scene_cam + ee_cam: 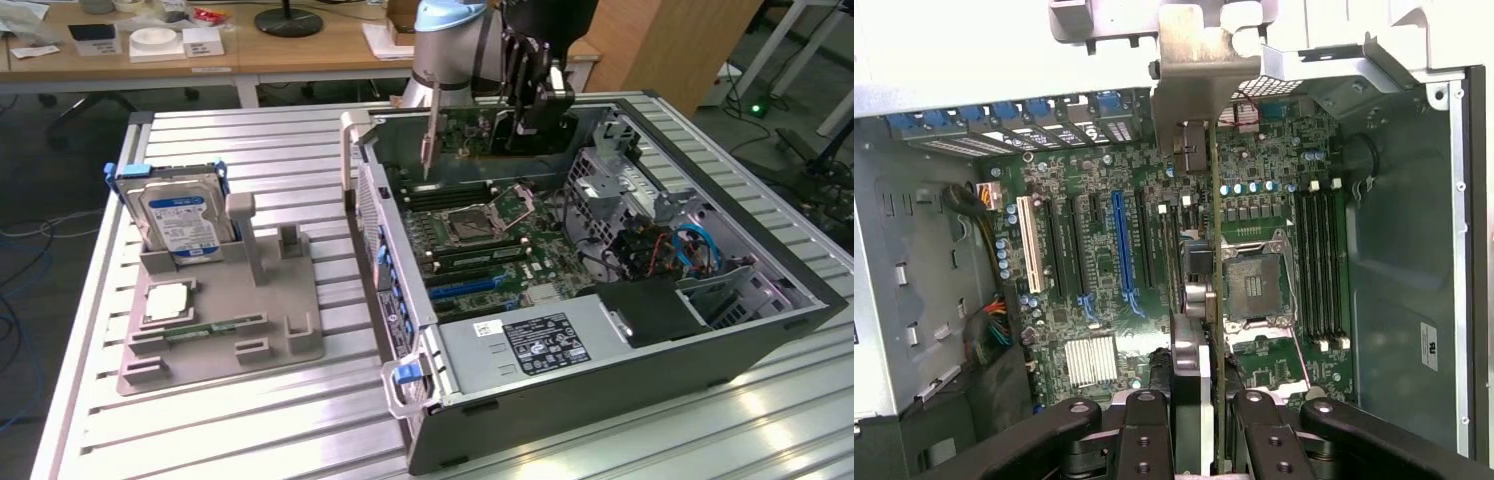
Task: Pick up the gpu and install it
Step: 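Insert the gpu into the slot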
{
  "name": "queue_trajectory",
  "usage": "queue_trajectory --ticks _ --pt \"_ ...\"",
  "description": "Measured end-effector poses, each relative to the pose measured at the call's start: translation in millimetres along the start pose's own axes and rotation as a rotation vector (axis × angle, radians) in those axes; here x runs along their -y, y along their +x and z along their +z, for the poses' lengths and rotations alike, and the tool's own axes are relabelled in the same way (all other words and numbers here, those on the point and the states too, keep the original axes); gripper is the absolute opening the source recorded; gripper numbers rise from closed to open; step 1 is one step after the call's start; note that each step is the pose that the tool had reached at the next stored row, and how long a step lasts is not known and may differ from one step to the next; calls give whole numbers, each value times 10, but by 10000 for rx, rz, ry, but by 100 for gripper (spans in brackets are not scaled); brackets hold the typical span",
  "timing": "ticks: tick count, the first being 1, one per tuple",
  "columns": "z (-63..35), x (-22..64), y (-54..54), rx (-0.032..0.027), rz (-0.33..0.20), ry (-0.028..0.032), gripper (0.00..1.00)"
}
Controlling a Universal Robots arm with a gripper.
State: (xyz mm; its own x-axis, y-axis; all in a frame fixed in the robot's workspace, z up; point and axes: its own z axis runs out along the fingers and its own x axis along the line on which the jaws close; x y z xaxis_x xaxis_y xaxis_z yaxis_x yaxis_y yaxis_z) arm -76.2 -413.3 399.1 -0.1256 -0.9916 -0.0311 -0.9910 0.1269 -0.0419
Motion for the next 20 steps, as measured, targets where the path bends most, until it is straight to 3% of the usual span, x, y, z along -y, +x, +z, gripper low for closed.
queue_trajectory --ticks 9,11,20 --pt "29 -14 1 18 -347 -14 28" --pt "50 -15 2 46 -346 -17 28" --pt "162 -20 12 46 -347 -28 28"
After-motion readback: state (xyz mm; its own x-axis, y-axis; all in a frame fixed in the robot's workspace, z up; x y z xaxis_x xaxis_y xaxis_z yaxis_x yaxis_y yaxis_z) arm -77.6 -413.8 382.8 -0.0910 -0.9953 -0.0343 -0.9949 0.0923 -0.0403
